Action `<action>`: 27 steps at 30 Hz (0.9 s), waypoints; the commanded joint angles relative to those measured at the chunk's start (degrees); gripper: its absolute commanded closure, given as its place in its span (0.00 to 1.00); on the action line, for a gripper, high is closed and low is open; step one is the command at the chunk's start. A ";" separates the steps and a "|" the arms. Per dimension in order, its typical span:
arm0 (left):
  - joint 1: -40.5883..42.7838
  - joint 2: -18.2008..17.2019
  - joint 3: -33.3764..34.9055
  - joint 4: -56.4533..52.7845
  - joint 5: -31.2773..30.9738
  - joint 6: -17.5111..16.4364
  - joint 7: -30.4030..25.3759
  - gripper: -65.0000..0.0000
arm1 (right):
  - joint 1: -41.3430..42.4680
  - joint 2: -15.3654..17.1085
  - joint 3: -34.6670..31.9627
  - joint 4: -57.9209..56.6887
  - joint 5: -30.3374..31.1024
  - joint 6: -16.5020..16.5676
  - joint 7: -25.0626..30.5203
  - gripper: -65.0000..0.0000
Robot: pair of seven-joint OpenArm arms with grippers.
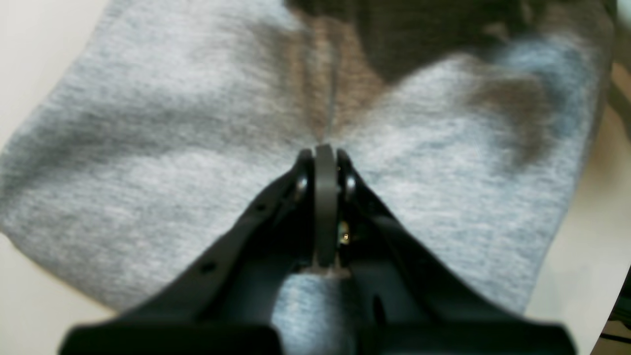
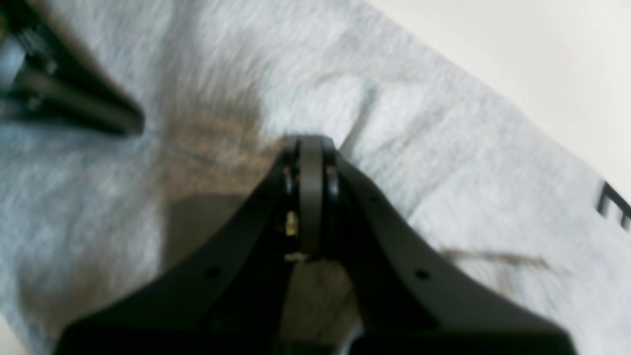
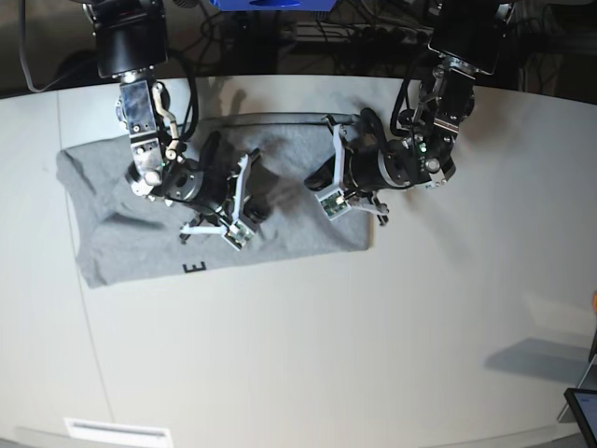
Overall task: Fold the T-shirt properly
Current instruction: 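Pull the shirt's corners apart with both grippers to flatten it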
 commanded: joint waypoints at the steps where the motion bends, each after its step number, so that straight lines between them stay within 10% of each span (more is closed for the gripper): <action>1: -0.01 -1.08 -0.36 0.10 4.40 0.58 5.38 0.98 | 0.83 0.40 0.27 3.01 0.16 -0.28 0.79 1.00; 19: 2.63 8.77 0.61 12.76 4.84 0.58 7.49 0.98 | -7.17 3.04 18.38 19.36 0.16 -4.50 -3.96 1.00; 27: 8.78 5.78 -0.01 18.12 4.92 0.58 7.75 0.98 | -8.32 3.04 22.86 18.57 0.16 -4.50 -3.96 1.00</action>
